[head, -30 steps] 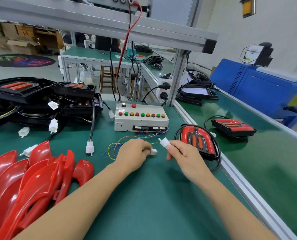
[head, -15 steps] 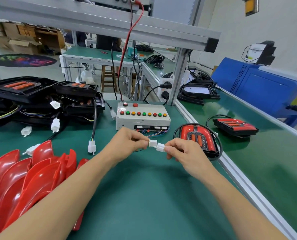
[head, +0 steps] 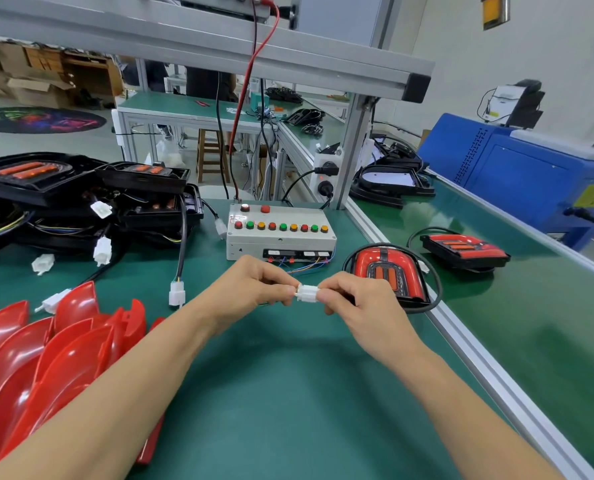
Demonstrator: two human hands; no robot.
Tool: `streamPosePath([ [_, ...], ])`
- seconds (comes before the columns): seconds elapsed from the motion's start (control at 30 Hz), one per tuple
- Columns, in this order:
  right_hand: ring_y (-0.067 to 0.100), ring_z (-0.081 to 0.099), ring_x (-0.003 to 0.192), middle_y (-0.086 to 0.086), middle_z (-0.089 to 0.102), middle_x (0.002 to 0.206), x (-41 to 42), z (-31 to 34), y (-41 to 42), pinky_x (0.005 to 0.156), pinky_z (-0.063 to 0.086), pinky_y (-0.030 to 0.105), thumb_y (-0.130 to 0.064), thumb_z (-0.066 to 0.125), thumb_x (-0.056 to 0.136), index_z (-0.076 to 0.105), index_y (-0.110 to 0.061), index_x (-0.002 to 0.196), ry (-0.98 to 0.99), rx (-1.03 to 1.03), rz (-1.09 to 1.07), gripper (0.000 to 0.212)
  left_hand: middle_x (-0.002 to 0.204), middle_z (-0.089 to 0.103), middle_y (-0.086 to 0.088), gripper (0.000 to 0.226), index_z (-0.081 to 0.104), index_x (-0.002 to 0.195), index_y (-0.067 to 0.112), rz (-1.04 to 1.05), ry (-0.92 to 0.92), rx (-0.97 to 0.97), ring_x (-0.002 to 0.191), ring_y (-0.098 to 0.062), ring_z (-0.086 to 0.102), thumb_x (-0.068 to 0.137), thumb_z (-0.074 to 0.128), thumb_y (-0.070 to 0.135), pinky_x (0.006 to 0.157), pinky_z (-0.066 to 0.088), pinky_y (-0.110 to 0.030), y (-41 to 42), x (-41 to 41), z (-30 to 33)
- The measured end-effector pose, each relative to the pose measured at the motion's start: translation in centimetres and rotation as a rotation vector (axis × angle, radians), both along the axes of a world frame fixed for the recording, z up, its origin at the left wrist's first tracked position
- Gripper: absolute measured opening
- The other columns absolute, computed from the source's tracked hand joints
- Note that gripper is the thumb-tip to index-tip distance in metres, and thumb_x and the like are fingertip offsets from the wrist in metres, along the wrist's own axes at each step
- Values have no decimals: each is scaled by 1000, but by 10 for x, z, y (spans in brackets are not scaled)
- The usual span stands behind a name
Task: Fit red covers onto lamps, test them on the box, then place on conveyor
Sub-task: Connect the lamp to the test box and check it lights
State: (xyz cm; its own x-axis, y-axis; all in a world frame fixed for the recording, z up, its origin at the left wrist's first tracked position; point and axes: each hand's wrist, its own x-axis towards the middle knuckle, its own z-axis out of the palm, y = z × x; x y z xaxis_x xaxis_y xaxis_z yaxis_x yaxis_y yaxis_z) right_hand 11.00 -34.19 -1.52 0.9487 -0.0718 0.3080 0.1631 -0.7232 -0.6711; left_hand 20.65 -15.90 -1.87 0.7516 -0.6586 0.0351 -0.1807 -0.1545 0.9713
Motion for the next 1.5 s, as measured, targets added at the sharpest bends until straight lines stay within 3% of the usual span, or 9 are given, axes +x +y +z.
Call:
streamPosePath([
  [0.37,17,52,77,0,67,86,-3,-12,14,69,35,30,-34,54,98,66,-18,101,-24,-359,-4,20,68,59,-1,31,74,94,31,-55,-61,144,64,-11,49,65,63,27,66,37,-26,-6,-8,-6],
  [0.5,22,56,97,1,66,103,-3,-11,14,84,40,35,-28,59,95,59,-20,121,-26,-468,53,28,75,55,-13,20,76,85,35,-80,-142,206,69,-19,40,66,69,39,68,30,-31,-1,-2,-6],
  [0.63,16,49,117,-6,60,122,-7,-15,-9,97,26,29,-14,58,90,51,-25,135,-36,-660,-14,47,77,60,4,6,76,77,32,-15,-271,337,72,-18,50,75,77,27,74,41,-34,17,11,-9],
  [0.83,13,51,114,-5,58,117,-20,-7,-55,103,35,26,-7,58,82,66,-15,117,-360,-23,-446,37,89,60,14,11,70,92,40,-49,-716,759,74,3,49,88,60,42,83,33,-22,24,11,-19],
  [0.97,13,48,109,0,52,132,-12,-11,-91,92,34,28,-23,58,93,47,-17,138,-7,452,-750,47,122,48,19,41,56,120,43,-13,-886,894,116,-4,43,86,48,21,104,18,-28,8,0,-18],
  [1.1,15,59,97,4,63,121,1,-28,-92,84,45,30,-25,62,93,57,-17,106,172,756,-651,16,152,21,13,72,20,148,32,4,-978,754,139,-8,18,84,48,23,113,3,-32,-25,-35,-22],
  [1.23,16,62,103,1,64,121,8,-28,-83,84,48,36,-47,48,96,51,-22,128,108,852,-606,40,156,11,9,77,1,151,27,-8,-987,583,140,-10,14,92,47,41,113,6,-29,-68,-65,-22],
  [1.3,14,68,93,0,72,108,9,-23,-81,82,51,35,-61,35,96,65,-26,110,85,945,-573,49,157,11,4,81,-1,152,23,-18,-989,543,140,-14,17,92,50,41,114,12,-30,-89,-73,-23],
  [1.5,25,66,87,7,72,90,13,-10,-85,90,52,42,-56,37,99,69,-16,94,100,1195,-600,51,130,43,-8,89,-2,152,16,-113,-998,543,105,-28,48,81,47,-4,84,36,-35,-124,-87,-33],
])
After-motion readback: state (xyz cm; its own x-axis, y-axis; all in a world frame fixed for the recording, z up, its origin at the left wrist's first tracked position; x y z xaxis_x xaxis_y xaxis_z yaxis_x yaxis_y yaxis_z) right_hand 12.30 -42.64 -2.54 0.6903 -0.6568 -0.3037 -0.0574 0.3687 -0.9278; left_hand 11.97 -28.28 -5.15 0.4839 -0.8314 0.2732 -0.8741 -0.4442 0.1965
